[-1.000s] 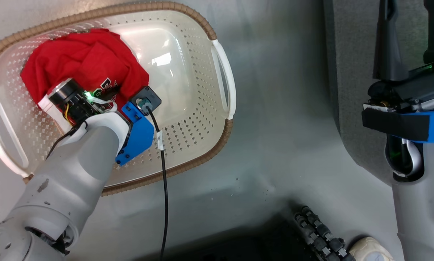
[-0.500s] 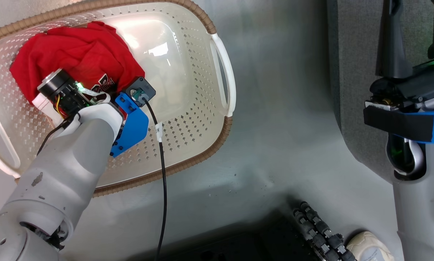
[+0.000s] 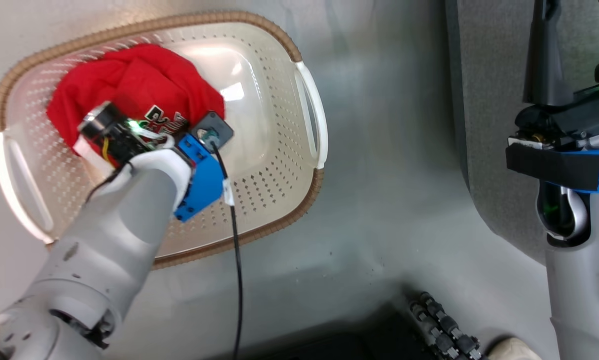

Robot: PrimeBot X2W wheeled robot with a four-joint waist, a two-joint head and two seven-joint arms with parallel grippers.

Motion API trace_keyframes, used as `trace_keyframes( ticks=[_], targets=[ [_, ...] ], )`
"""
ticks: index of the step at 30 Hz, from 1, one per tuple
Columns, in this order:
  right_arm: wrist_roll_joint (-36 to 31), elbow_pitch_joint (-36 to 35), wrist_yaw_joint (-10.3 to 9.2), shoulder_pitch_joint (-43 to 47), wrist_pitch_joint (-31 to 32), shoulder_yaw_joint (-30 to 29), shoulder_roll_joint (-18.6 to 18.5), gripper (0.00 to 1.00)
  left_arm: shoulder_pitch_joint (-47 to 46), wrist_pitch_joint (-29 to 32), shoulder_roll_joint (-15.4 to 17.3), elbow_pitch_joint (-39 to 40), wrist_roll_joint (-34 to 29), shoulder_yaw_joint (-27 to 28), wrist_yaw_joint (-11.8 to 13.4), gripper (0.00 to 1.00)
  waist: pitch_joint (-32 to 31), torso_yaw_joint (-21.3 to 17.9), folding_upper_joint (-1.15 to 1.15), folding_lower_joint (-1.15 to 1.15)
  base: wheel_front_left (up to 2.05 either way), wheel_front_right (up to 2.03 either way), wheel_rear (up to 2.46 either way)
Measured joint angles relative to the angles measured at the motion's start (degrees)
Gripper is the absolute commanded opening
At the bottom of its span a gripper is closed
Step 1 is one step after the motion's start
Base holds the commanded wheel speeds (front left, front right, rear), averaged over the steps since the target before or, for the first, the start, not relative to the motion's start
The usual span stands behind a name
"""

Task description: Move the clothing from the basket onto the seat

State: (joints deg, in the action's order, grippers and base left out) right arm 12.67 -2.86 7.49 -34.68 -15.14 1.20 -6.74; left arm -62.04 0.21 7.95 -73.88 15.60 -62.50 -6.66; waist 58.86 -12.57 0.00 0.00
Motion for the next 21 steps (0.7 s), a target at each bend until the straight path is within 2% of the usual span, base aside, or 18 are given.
trace_keyframes(
  ticks=[11, 21],
  targets=[
    [-0.40, 1.70, 0.00, 1.70, 0.01, -1.07, -1.60, 1.00, 2.37, -7.97, -4.08, 0.90, 2.85, 0.23, -0.45, 0.00, -6.73, 3.18, 0.00, 0.00, 0.00, 0.00, 0.00],
    [-0.94, 3.74, 0.00, 4.97, 0.01, -1.35, -2.44, 1.00, 4.85, -13.38, -4.92, 3.92, 5.86, 0.43, -0.54, 0.00, -15.14, 6.13, 0.00, -0.01, 0.00, 0.00, 0.00]
  ],
)
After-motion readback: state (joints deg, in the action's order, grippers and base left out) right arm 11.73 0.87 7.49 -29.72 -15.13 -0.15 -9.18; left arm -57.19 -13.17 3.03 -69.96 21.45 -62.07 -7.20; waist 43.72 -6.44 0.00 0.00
